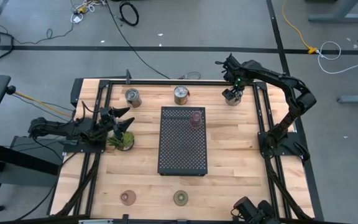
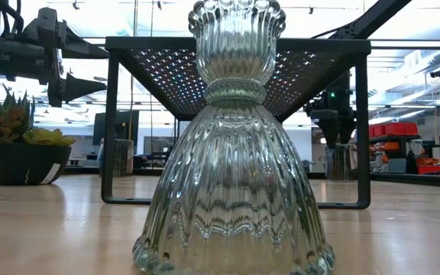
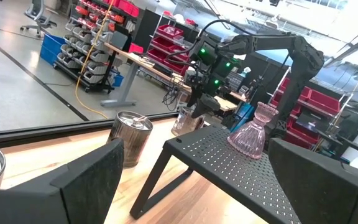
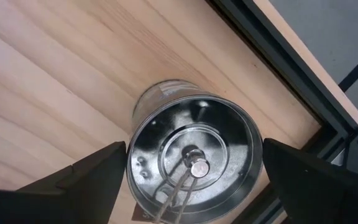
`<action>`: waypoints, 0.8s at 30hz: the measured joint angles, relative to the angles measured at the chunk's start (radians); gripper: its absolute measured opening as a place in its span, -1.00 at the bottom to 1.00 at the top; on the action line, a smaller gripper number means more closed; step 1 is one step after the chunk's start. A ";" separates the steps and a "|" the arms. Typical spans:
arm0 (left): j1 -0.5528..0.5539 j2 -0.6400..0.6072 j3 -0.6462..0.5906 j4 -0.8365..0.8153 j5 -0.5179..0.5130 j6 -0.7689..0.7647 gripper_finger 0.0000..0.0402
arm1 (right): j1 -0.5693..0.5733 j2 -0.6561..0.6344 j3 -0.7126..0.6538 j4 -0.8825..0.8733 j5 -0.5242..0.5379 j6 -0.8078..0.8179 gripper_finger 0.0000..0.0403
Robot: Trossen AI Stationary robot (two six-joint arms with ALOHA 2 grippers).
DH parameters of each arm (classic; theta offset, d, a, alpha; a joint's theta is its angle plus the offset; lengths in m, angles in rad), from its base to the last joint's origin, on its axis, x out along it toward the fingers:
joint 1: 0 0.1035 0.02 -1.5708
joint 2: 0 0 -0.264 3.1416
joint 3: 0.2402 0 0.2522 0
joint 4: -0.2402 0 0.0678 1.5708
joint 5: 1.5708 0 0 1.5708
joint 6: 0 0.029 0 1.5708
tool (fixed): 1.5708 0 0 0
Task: Pick & Place candle stick holders
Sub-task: Put the right silver scented candle on the shelf
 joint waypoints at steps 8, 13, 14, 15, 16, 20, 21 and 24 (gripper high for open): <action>0.000 0.000 0.000 0.000 0.000 0.000 0.99 | 0.000 0.000 0.000 -0.002 -0.020 0.007 0.84; 0.000 0.000 0.000 0.000 0.000 0.000 0.99 | 0.000 0.001 0.000 -0.003 -0.024 0.018 0.84; 0.000 0.000 0.000 0.000 0.000 0.000 0.99 | 0.000 0.001 0.000 -0.005 -0.028 0.018 0.84; 0.000 0.000 0.000 0.000 0.000 0.000 0.99 | 0.002 0.001 0.000 -0.009 -0.035 0.020 0.84; 0.000 0.000 0.000 0.000 0.000 0.000 0.99 | 0.004 0.001 0.000 -0.014 -0.041 0.024 0.84; 0.000 0.000 0.000 -0.005 0.000 0.000 0.99 | 0.019 0.001 0.000 -0.010 -0.040 0.033 0.84; 0.000 0.000 0.000 -0.005 0.000 0.000 0.99 | 0.022 0.001 0.000 -0.005 -0.036 0.033 0.84; 0.000 0.000 0.000 -0.005 0.000 0.000 0.99 | 0.029 0.001 -0.001 -0.001 -0.016 0.035 0.84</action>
